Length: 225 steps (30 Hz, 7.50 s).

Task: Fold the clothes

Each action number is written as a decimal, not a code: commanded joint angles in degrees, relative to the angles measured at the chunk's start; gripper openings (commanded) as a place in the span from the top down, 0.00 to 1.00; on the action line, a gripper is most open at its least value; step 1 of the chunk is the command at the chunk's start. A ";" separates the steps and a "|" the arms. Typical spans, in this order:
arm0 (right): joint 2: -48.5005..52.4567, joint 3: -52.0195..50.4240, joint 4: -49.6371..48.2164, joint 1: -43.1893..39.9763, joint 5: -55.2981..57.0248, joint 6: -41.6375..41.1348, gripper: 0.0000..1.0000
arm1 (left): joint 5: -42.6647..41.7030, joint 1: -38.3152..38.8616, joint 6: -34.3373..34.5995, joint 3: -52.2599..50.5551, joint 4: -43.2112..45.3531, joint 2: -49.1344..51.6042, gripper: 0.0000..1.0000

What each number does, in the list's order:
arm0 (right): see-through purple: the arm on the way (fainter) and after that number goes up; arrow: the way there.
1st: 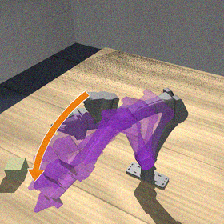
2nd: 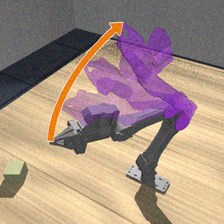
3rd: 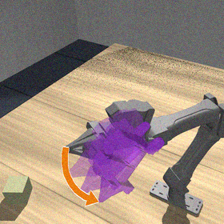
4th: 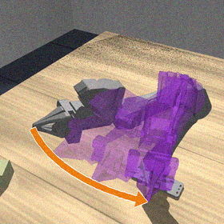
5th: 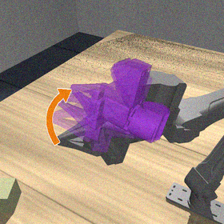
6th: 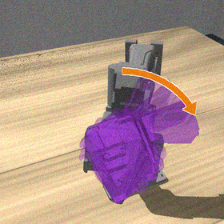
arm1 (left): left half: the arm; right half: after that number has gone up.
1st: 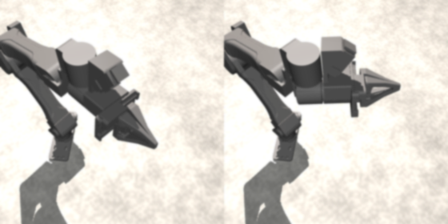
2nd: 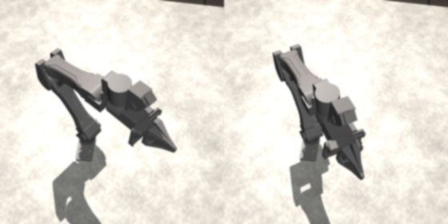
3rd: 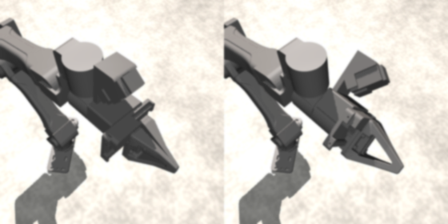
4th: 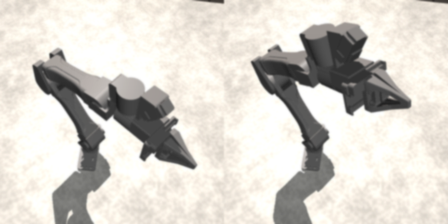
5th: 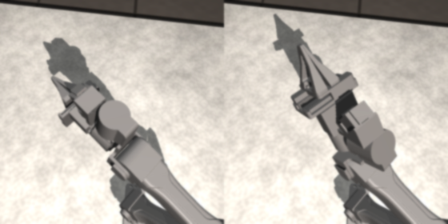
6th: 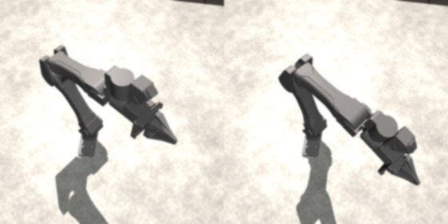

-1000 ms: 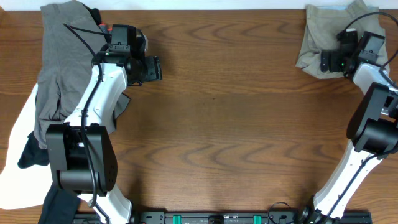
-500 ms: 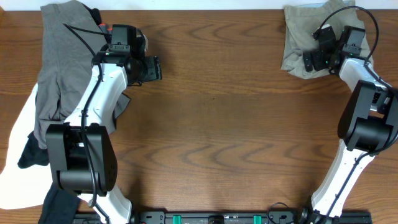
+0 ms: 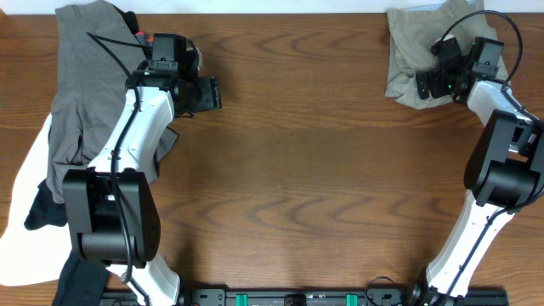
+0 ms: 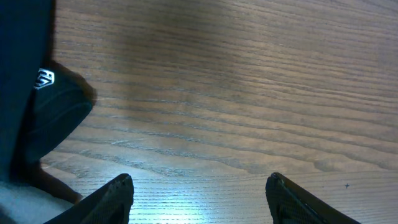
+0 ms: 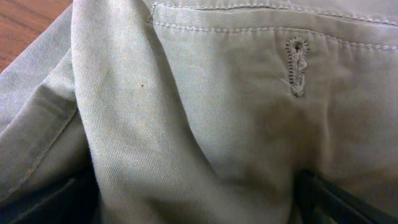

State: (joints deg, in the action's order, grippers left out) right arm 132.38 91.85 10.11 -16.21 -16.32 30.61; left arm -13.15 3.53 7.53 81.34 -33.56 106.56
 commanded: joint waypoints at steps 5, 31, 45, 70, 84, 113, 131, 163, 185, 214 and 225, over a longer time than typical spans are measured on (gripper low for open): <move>1.99 -0.63 0.17 -1.16 0.37 1.18 0.01 | 0.13 0.09 0.28 -0.50 0.07 0.92 0.30; 1.22 1.18 0.92 -3.52 -0.59 0.72 0.01 | 0.13 0.09 0.28 -0.50 0.09 0.92 0.30; -26.18 2.03 0.37 -3.28 -1.97 -10.56 0.01 | 0.15 0.07 0.28 -0.50 0.02 0.92 0.02; -73.07 2.03 1.44 -3.28 -1.97 -10.88 0.01 | 0.13 0.07 0.28 -0.50 0.02 0.92 0.02; -81.13 -1.70 17.09 3.21 -1.99 -10.88 0.01 | 0.13 0.07 0.28 -0.50 0.02 0.92 0.02; -119.97 -78.55 -11.65 18.53 7.06 -28.61 0.01 | 0.13 0.07 0.28 -0.50 0.02 0.92 0.02; -129.87 -91.54 -9.29 18.53 7.10 -26.69 0.01 | 0.13 0.07 0.28 -0.50 0.02 0.92 0.02; -130.90 -91.54 -6.62 18.51 7.54 -26.71 0.01 | 0.57 0.07 0.04 -0.50 -0.42 0.92 0.02; -130.90 -91.54 -6.62 18.51 7.54 -26.71 0.01 | 3.32 2.25 -11.61 -34.25 22.12 -32.02 0.02; -130.90 -91.54 -6.62 18.51 7.54 -26.71 0.01 | -0.52 -6.80 -8.79 -81.09 39.52 -88.70 0.02; -130.90 -91.54 -6.62 18.53 7.54 -26.71 0.01 | 0.28 -6.80 -8.98 -81.09 30.60 -99.51 0.02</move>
State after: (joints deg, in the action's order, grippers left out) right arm 1.96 0.43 3.20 1.78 -9.10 4.14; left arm -12.62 -2.96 -1.52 0.64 0.03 9.52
